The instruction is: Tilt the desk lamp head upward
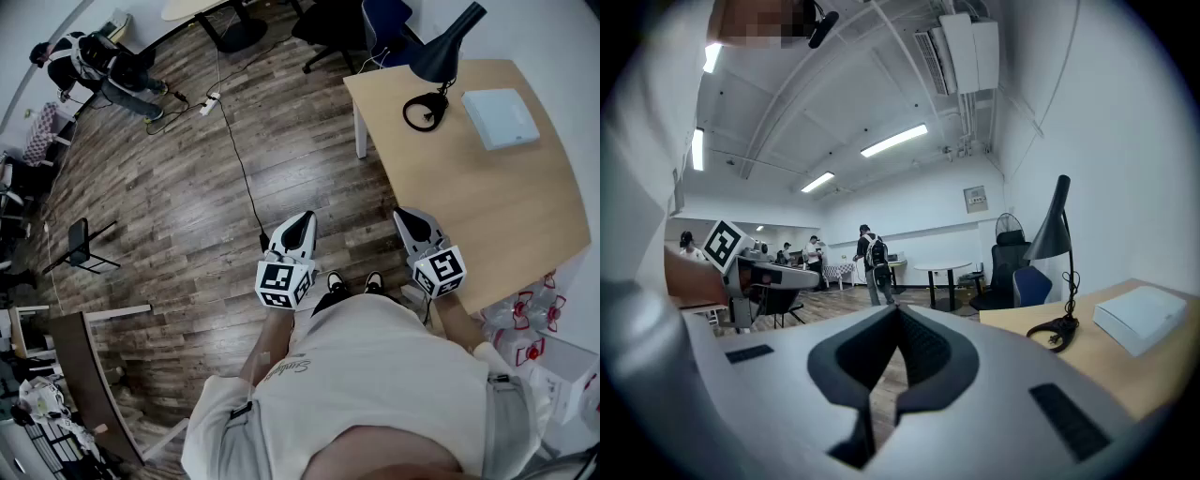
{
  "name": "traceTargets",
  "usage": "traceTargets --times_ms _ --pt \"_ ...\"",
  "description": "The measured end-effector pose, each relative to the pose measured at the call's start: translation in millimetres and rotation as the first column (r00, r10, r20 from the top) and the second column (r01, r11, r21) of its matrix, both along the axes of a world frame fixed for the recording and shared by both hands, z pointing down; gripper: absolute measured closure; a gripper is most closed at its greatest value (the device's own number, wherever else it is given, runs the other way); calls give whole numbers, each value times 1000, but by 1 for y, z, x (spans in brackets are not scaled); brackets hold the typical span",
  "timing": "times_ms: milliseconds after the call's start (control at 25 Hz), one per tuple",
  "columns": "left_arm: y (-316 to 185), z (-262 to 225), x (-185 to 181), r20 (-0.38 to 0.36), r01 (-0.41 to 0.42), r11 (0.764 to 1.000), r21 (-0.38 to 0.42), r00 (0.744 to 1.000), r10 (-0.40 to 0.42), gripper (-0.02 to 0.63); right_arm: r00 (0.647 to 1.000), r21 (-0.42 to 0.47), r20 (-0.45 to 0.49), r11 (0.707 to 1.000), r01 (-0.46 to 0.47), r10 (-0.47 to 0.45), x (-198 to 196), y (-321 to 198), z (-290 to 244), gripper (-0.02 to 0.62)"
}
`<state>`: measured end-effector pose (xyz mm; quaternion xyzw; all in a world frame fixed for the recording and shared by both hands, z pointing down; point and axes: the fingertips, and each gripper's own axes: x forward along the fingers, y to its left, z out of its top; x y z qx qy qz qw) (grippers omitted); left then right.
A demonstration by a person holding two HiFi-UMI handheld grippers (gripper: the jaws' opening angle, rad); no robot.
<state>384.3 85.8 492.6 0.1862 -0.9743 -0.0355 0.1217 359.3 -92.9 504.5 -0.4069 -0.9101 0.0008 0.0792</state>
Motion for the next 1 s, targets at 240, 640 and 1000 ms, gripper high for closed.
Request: traceTargets --times_ms 240,640,1000 --pt "22 -3 -3 4 7 1000 -2 1000 -7 591 1000 -6 2 1000 -5 5 -3 19 -2 600" --pt "45 -5 -25 26 -34 998 45 999 33 591 996 -18 33 997 -80 81 -22 41 -10 600" --pt "80 35 -33 -45 -41 997 63 998 44 591 979 -6 -23 980 -201 200 -38 51 17 600"
